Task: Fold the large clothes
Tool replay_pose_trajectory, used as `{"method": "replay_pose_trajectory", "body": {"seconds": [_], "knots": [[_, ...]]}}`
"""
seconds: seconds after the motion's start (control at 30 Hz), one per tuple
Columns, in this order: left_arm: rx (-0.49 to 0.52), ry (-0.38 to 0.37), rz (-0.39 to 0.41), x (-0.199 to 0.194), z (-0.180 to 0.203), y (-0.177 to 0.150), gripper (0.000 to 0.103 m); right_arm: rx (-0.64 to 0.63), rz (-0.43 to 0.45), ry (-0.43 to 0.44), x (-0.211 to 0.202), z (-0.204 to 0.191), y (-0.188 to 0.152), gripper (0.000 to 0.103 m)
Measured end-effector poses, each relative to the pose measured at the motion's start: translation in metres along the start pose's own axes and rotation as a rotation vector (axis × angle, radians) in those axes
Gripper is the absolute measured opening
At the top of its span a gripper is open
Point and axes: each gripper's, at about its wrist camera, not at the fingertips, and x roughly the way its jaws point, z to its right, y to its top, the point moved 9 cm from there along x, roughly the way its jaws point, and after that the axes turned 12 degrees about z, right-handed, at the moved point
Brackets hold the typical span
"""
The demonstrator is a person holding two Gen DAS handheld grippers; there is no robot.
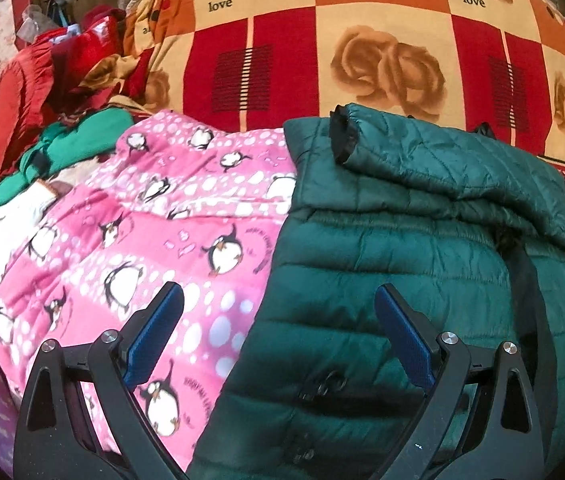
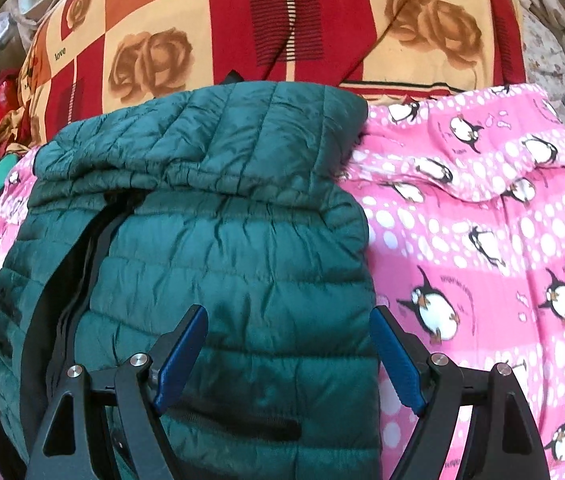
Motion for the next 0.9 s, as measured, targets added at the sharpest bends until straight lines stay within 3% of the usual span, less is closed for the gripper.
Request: {"method": "replay_pose_trajectory", "body": {"seconds": [0.9], "knots": [[0.029, -0.016, -0.050, -0.053, -0.023, -0.051, 0.096, -0.038, -0.093, 0.043, -0.064, 0.010, -0.073, 0.081]]}}
